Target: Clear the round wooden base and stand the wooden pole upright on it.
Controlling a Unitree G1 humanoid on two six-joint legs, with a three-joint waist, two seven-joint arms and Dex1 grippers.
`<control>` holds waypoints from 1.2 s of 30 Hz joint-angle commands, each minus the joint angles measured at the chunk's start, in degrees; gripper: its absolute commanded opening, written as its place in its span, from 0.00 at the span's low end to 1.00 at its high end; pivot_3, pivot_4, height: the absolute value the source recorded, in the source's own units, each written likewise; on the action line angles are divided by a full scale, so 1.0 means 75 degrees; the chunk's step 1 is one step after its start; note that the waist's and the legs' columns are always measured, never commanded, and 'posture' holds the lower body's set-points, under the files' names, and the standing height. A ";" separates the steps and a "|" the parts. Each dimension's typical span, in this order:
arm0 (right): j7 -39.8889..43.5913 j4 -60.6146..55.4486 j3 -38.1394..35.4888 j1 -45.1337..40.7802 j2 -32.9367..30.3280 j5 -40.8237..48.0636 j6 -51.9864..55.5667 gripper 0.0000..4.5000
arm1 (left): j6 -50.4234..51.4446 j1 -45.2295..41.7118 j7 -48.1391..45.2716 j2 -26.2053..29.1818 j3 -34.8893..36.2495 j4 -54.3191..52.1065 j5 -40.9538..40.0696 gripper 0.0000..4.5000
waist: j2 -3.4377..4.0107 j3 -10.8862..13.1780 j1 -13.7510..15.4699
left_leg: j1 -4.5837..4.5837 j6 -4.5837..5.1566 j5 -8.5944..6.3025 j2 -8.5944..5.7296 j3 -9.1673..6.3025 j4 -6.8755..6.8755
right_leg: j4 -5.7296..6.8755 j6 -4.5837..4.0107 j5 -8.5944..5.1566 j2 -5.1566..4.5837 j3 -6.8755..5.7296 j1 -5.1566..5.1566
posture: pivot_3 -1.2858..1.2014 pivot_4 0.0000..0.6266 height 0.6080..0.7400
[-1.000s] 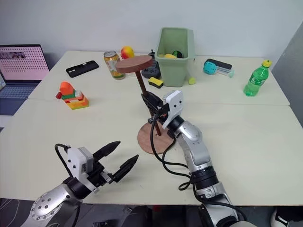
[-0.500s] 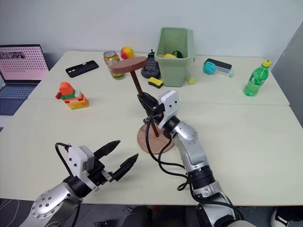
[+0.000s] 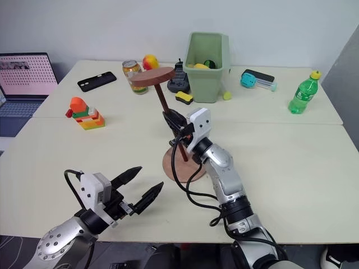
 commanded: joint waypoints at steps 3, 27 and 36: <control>-0.0063 -0.0188 0.0035 0.0001 0.0051 -0.0088 -0.0221 0.04 | -0.0043 -0.0021 -0.0039 0.0074 0.0039 -0.0291 -0.0144 1.00 | 0.0000 0.0000 0.0000 | 0.0000 0.0000 0.0000 0.0000 -0.0001 0.0000 | 0.0000 0.0000 0.0000 0.0000 0.0000 0.0000 | 0.52 0.24 1.00; 0.0147 -0.1995 0.0351 0.1607 -0.1829 -0.0240 0.2280 0.04 | -0.0165 -0.0103 -0.0190 0.0057 0.0002 -0.0074 -0.0051 1.00 | 0.0031 -0.0117 0.0049 | 0.0246 0.0003 -0.0002 -0.0018 0.0001 -0.0109 | -0.0139 -0.0004 -0.0007 0.0004 -0.0013 0.0268 | 0.52 0.24 1.00; -0.0098 -0.1904 0.0638 0.1781 -0.2230 -0.0464 0.3592 0.04 | -0.0219 -0.0026 -0.0239 0.0058 0.0040 -0.0078 -0.0041 1.00 | 0.0049 -0.0286 0.0049 | 0.0255 0.0003 -0.0003 -0.0017 -0.0008 -0.0121 | -0.0162 -0.0004 -0.0007 0.0003 -0.0012 0.0281 | 0.52 0.24 1.00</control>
